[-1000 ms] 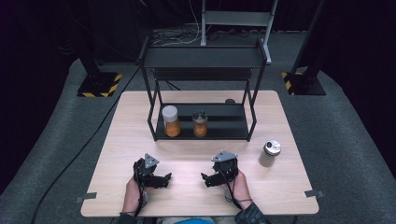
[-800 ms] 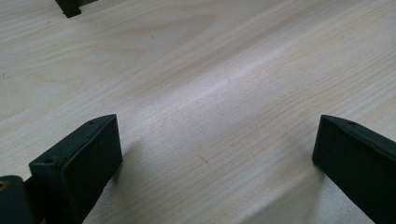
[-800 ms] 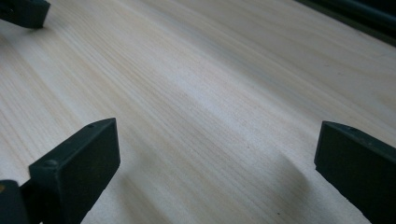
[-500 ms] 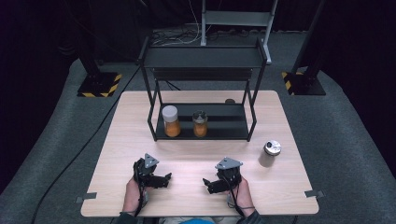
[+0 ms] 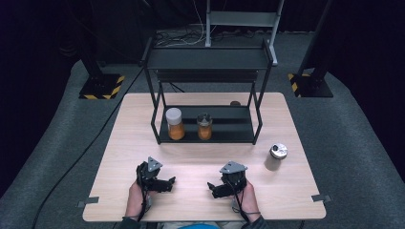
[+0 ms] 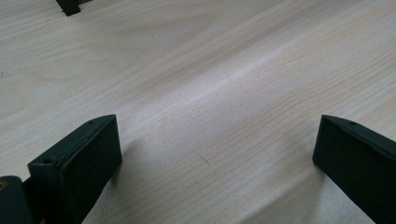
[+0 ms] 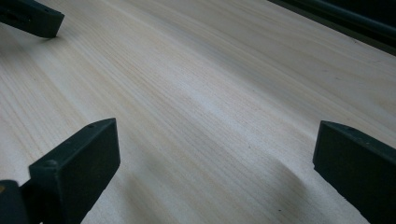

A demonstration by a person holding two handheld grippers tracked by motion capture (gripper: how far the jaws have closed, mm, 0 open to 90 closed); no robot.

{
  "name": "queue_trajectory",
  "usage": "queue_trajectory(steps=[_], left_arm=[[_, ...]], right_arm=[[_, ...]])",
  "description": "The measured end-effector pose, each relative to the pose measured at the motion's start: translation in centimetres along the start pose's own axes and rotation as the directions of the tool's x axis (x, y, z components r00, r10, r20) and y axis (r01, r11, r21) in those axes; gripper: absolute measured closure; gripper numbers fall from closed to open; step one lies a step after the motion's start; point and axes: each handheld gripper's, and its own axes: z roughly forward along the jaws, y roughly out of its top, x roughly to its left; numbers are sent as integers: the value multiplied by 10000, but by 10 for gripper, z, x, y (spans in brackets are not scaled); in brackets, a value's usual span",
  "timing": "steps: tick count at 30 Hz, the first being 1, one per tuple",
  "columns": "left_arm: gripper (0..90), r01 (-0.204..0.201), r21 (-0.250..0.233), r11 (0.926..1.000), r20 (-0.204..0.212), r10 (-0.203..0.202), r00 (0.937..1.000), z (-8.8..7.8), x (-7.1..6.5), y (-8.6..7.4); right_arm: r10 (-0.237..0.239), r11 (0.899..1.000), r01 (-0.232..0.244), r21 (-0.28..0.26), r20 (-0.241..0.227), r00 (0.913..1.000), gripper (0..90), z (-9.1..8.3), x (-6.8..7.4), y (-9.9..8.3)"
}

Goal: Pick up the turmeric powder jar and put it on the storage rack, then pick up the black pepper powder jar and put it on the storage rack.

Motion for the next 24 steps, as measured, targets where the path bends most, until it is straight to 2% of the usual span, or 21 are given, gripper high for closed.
queue_trajectory(steps=[8, 14, 18, 20, 24], left_arm=[[4, 13, -1, 10000, 9, -13, 10000, 0, 0, 0], [4, 0, 0, 10000, -3, 0, 10000, 0, 0, 0], [5, 4, -5, 10000, 7, -4, 10000, 0, 0, 0], [6, -5, -4, 10000, 2, 5, 10000, 0, 0, 0], [5, -28, -15, 10000, -28, 28, 10000, 0, -1, 0]], right_arm=[[-5, 10000, 4, 13, 110, 9999, 0, 0, 2, 0], [-246, 9996, 238, 176, 465, 9986, 0, 1, 11, 3], [-96, 9999, 90, 115, 534, 9985, 1, 1, 10, 2], [11, 10000, -17, 69, 849, 9964, 8, 1, 15, 1], [313, 9995, -302, -129, 956, 9949, 8, -1, 14, -2]])
